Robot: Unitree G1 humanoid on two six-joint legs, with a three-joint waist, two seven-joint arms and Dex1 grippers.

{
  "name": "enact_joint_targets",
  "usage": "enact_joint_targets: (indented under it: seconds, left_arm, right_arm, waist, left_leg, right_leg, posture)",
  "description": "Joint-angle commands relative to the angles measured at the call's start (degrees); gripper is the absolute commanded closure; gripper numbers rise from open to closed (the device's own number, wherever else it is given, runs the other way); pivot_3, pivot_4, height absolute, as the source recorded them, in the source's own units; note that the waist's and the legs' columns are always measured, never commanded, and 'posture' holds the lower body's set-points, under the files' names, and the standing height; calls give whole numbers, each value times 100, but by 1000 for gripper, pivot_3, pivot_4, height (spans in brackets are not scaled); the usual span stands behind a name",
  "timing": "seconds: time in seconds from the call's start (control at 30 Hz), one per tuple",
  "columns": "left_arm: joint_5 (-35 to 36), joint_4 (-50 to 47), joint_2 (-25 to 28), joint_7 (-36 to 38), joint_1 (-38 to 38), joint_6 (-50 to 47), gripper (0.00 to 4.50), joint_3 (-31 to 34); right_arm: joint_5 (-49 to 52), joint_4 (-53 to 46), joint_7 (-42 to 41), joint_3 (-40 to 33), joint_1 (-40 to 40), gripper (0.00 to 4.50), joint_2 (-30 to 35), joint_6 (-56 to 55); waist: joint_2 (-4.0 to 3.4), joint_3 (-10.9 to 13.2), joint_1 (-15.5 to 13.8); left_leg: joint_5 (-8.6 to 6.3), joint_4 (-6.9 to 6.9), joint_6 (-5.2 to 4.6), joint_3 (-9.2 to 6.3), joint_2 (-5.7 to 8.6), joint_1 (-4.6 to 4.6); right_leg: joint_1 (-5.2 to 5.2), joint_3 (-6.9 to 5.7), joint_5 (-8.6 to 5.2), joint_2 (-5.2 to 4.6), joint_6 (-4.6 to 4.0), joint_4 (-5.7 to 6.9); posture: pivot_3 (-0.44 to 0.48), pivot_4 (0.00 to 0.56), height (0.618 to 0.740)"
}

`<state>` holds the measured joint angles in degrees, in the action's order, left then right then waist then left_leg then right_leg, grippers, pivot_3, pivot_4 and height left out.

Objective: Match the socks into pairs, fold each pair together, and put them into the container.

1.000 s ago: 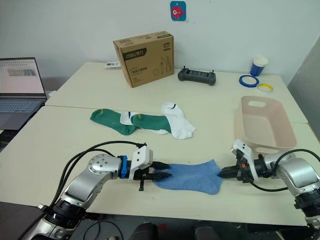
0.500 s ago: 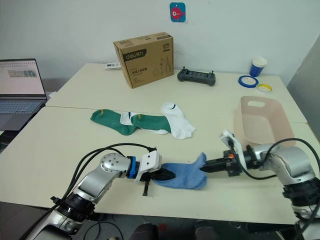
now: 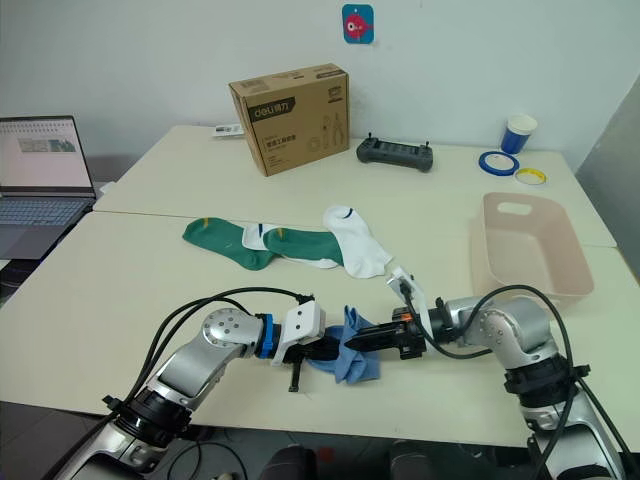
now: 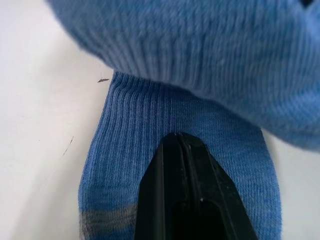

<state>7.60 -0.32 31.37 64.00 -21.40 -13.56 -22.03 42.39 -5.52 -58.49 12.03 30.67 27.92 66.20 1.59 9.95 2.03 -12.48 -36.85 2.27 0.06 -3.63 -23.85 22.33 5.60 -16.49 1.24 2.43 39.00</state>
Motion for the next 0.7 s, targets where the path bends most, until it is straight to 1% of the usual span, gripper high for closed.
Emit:
enact_joint_targets:
  seconds: [0.03, 0.1, 0.17, 0.2, 0.27, 0.4, 0.5, 0.6, 0.7]
  left_arm:
    - [-157, 43, 104, -126, 109, -166, 4475, 41]
    - [-143, 8, 112, -142, 122, -194, 4475, 52]
    - [-148, -6, 130, -157, 136, -198, 4500, 56]
    - [-160, 1, 154, -155, 140, -186, 4500, 59]
    - [-170, 20, 188, -145, 144, -162, 4500, 67]
    - [-150, 74, 161, -172, 108, -153, 4500, 85]
    - [-158, 120, 144, -179, 104, -114, 4500, 80]
    - [-162, 134, 145, -158, 119, -71, 4500, 61]
    - [-149, 165, 162, -130, 111, -37, 4500, 74]
  right_arm:
    - [-200, 158, 87, 118, 97, 4500, -209, -338]
    - [-298, 253, 119, 130, 99, 4500, -286, -452]
    - [-175, 248, 47, 34, 97, 3951, -310, -364]
    - [-113, 222, 32, -19, 99, 3753, -314, -316]
    - [-41, 177, 36, -102, 102, 3027, -319, -258]
    - [503, -196, 58, -605, 20, 1636, -221, 135]
    - [854, -627, -94, -805, -169, 1636, 39, 296]
    - [276, -860, -118, -530, -461, 1636, 370, -459]
    - [-513, -769, -107, -295, -806, 2258, 603, -1535]
  waist:
    - [0, 0, 1]
    - [0, 0, 3]
    - [-1, 0, 7]
    - [0, 0, 8]
    - [0, 0, 12]
    - [-1, 0, 24]
    - [-1, 0, 27]
    - [0, 0, 29]
    - [0, 0, 35]
  left_leg:
    - [0, 1, 0, -1, -1, 0]
    - [0, 1, 0, -3, -1, 0]
    - [0, 0, 0, -1, -1, 0]
    - [0, 0, 0, 0, 0, 0]
    - [0, 1, 0, 0, -1, 0]
    - [0, 3, 0, -3, -3, 0]
    - [0, 2, 0, -2, -2, -1]
    - [0, 3, 0, -3, -2, 1]
    - [0, 2, 0, 0, -1, 1]
  right_leg:
    - [1, -1, 0, 1, 0, 1]
    - [1, -3, 0, 2, 0, 3]
    - [1, -1, 0, 2, 0, 3]
    - [1, 0, 0, 1, 0, 2]
    - [1, 0, 0, 1, 0, 1]
    - [1, -2, 0, 3, -1, 3]
    - [1, -1, 0, 2, -1, 2]
    - [0, -2, -1, 1, -2, -1]
    - [1, 1, -5, 1, -9, -1]
  posture:
    - [0, 150, 740]
    - [0, 150, 740]
    - [0, 150, 740]
    - [0, 150, 740]
    - [0, 150, 740]
    - [0, 150, 740]
    - [0, 150, 740]
    - [0, 150, 740]
    - [0, 150, 740]
